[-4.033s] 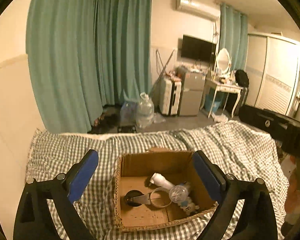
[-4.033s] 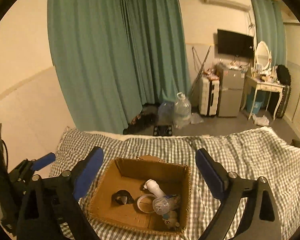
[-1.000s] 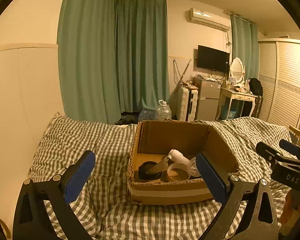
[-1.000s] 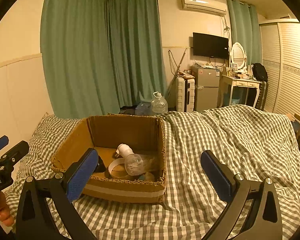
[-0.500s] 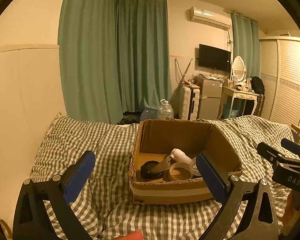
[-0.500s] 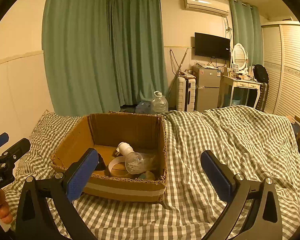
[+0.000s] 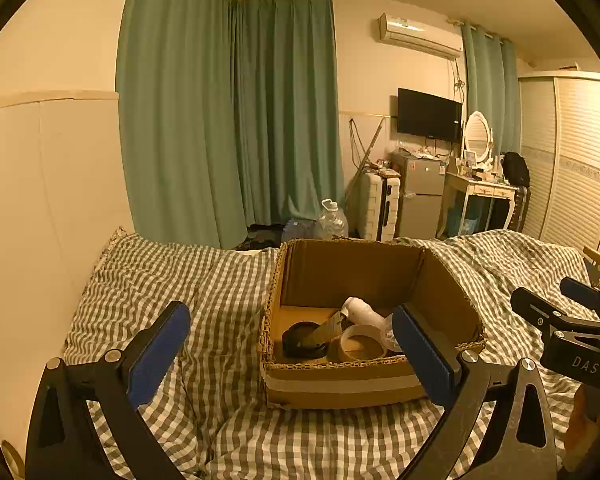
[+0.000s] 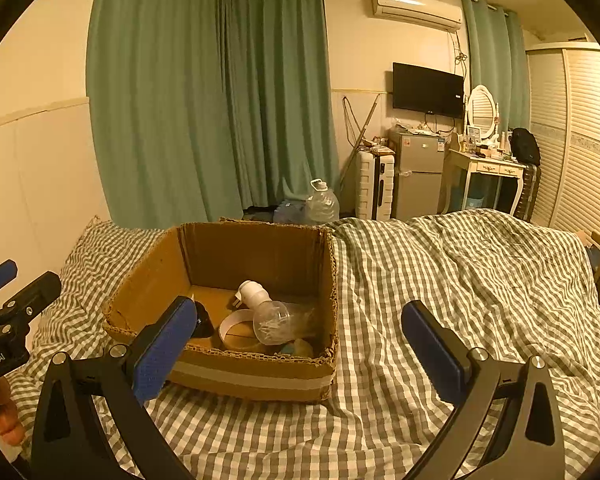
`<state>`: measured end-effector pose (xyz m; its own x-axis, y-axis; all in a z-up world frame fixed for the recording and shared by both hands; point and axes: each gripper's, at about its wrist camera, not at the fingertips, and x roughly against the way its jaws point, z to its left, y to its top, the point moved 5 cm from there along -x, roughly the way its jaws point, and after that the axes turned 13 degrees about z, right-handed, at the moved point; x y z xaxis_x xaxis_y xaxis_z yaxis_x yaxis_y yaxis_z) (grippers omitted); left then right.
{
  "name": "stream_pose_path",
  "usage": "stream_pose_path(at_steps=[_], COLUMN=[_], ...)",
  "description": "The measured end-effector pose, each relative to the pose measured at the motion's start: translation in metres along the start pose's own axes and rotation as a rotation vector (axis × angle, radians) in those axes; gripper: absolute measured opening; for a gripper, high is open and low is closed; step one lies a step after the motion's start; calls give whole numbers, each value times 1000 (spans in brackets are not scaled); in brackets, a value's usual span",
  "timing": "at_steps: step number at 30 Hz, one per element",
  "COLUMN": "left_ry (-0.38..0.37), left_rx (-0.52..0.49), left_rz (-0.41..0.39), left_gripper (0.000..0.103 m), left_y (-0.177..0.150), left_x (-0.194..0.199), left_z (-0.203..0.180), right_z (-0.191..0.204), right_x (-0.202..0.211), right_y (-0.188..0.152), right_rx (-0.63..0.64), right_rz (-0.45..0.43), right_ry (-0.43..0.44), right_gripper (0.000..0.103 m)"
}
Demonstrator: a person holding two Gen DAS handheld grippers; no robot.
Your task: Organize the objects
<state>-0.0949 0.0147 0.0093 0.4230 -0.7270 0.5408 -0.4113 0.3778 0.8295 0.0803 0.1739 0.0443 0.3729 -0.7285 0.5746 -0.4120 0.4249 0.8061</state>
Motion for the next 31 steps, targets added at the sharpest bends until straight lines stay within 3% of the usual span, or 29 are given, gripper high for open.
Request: stream_pose_path(at_steps=[31], left_ry=[19], left_rx=[-11], left_rz=[-7], left_gripper=[103], left_y=[-1], left_x=[-3], left_z=[3], right_z=[3], right_x=[-6], right_y=[-3], right_rx=[20], right_rz=[17], right_ry=[-4], right_gripper=[103])
